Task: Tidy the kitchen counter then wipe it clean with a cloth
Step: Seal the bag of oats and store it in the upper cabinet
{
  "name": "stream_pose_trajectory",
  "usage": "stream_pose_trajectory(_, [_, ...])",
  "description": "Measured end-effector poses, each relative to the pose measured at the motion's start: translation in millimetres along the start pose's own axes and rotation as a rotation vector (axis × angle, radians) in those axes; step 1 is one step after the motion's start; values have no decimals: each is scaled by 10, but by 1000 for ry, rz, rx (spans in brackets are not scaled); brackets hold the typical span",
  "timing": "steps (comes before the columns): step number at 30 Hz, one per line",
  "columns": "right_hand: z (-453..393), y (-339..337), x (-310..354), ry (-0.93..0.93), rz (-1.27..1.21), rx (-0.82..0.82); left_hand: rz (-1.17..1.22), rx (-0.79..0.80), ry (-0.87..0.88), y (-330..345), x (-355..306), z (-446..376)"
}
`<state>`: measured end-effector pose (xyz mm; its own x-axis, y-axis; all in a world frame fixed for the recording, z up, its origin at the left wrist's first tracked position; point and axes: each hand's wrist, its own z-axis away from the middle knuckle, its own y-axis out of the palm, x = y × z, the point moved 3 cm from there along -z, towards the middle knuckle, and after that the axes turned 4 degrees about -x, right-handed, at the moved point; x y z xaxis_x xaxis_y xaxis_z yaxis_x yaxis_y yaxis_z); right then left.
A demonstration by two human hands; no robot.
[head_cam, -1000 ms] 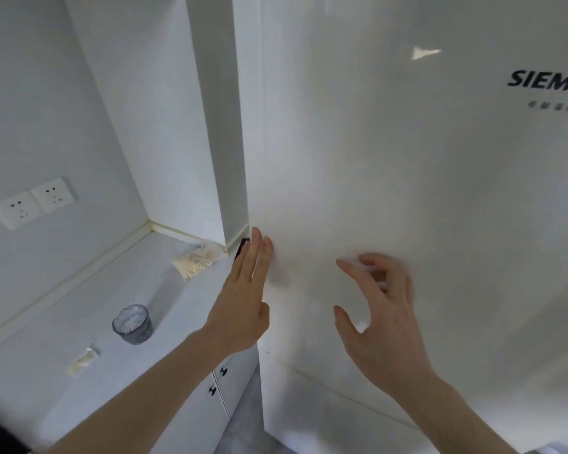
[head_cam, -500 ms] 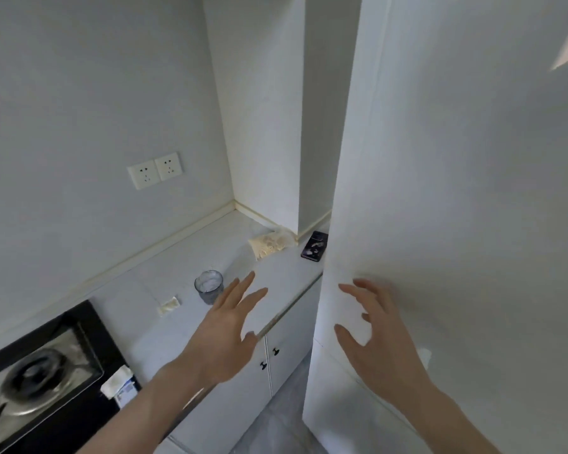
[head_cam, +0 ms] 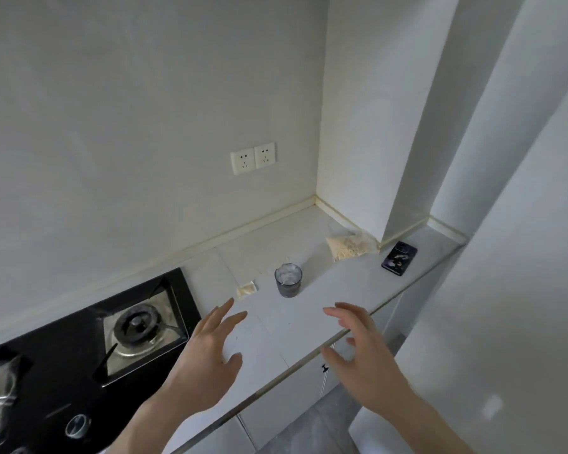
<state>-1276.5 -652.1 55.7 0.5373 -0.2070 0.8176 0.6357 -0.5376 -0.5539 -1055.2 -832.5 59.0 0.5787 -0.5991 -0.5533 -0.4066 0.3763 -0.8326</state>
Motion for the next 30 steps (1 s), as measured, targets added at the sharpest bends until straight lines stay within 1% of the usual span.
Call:
stream_pose_trajectory(2, [-113, 151, -2, 20, -13, 26, 2, 10, -22, -74, 102, -20])
stream_pose_trajectory(8, [-419, 486, -155, 144, -44, 47, -17, 45, 6, -165, 337, -283])
stream_pose_trajectory(12, [-635, 523, -315, 221, -33, 38, -35, 81, 39, -128, 412, -416])
stream_pose_trajectory(17, [-1135, 451, -477, 296, -48, 21, -74, 67, 5, -260, 511, -599])
stream_pose_trajectory(25, [-2248, 513, -1191, 484, -58, -31, -45, 28, -108, -226, 582, -1208])
stream_pose_trajectory(28, [-2657, 502, -1537, 571, -85, -107, -48, 12, -143, -140, 567, -1447])
stream_pose_trajectory(30, [-2903, 484, -1781, 662, -109, -175, -41, 6, -158, -78, 554, -1594])
